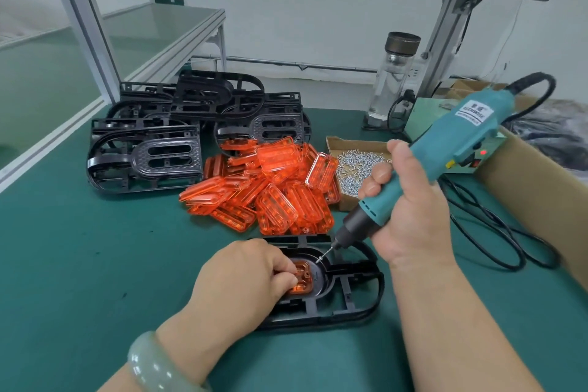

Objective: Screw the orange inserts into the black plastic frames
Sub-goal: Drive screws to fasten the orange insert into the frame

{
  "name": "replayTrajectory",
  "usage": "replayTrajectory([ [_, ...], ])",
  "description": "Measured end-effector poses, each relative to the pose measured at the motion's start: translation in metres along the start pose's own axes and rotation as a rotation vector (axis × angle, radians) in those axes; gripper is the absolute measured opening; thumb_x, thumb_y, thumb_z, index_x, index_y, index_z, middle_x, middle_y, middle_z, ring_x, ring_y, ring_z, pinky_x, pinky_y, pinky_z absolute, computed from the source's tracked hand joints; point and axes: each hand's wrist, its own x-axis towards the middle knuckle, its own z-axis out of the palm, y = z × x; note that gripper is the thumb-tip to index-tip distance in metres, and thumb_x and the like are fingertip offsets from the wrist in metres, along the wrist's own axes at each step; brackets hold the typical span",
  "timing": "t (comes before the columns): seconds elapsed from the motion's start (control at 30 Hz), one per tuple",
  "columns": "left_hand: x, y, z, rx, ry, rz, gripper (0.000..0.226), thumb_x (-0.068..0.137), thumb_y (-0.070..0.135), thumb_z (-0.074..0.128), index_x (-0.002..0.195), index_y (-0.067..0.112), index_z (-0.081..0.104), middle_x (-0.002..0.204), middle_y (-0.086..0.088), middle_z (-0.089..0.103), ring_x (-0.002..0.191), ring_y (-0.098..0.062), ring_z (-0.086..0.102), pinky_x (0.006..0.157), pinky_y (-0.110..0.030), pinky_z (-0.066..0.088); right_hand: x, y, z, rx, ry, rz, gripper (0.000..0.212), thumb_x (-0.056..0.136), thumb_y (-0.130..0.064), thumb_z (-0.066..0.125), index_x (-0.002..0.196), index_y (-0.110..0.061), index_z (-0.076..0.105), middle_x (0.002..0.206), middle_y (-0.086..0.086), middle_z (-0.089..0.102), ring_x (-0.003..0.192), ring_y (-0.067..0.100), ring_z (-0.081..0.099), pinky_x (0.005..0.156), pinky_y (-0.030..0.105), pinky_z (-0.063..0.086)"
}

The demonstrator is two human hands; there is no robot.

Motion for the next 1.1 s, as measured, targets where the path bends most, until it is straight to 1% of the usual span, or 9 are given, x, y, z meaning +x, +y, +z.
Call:
replayTrajectory([
  [0.07,0.000,0.000,0.000,-0.003,0.000,-0.006,0.010,0.082,0.043,0.063,0.088,0.041,0.070,0.069,0.021,0.050,0.076,-0.004,0.053,0.066,-0.023,0.045,-0.001,0.003,0.000,0.008,-0.009,0.008,0.007,0.093,-0.019,0.057,0.089,-0.016,0.052,0.057,-0.003,0.048,0.047,0.010,0.044,0.049,0.020,0.041],
  [0.17,0.001,0.000,0.000,-0.004,0.001,-0.008,0.010,0.082,0.044,0.063,0.089,0.041,0.071,0.069,0.022,0.049,0.075,-0.004,0.052,0.065,-0.023,0.043,-0.002,0.005,-0.002,0.019,-0.018,0.009,0.008,0.092,-0.018,0.059,0.091,-0.016,0.051,0.056,-0.003,0.047,0.046,0.010,0.044,0.050,0.021,0.042],
  [0.37,0.000,-0.001,0.001,-0.002,0.001,-0.012,0.011,0.083,0.043,0.063,0.089,0.040,0.071,0.070,0.023,0.049,0.075,-0.004,0.051,0.064,-0.022,0.043,-0.003,0.009,-0.005,0.009,-0.044,0.025,0.010,0.082,-0.022,0.060,0.088,-0.017,0.054,0.056,-0.004,0.047,0.046,0.010,0.044,0.050,0.021,0.040],
  [0.5,0.000,0.000,0.000,-0.006,-0.004,-0.017,0.011,0.082,0.043,0.063,0.090,0.041,0.071,0.069,0.022,0.048,0.073,-0.004,0.049,0.064,-0.022,0.041,-0.003,0.012,-0.006,0.007,-0.052,0.028,0.009,0.083,-0.021,0.060,0.089,-0.017,0.055,0.056,-0.004,0.048,0.047,0.010,0.044,0.051,0.021,0.042],
  [0.63,-0.001,0.001,0.000,-0.007,-0.008,-0.028,0.008,0.083,0.043,0.062,0.086,0.041,0.069,0.071,0.020,0.049,0.077,-0.005,0.052,0.068,-0.023,0.044,-0.004,0.013,-0.006,0.000,-0.062,0.026,0.009,0.083,-0.020,0.059,0.090,-0.017,0.055,0.056,-0.004,0.049,0.046,0.010,0.045,0.051,0.021,0.042],
  [0.87,-0.002,0.002,-0.002,-0.004,-0.013,-0.028,0.008,0.084,0.043,0.061,0.087,0.042,0.069,0.072,0.017,0.050,0.076,-0.006,0.053,0.068,-0.024,0.045,-0.004,0.013,-0.006,-0.034,-0.081,0.009,0.012,0.083,-0.021,0.059,0.093,-0.015,0.055,0.055,-0.004,0.049,0.047,0.010,0.045,0.052,0.021,0.043],
  [1.1,-0.002,0.003,-0.001,0.001,-0.014,-0.027,0.009,0.084,0.043,0.061,0.088,0.042,0.069,0.074,0.016,0.050,0.077,-0.006,0.053,0.070,-0.024,0.047,-0.006,0.012,-0.004,-0.081,-0.160,-0.032,0.011,0.086,-0.020,0.056,0.095,-0.015,0.055,0.057,-0.004,0.050,0.048,0.010,0.047,0.052,0.022,0.043],
])
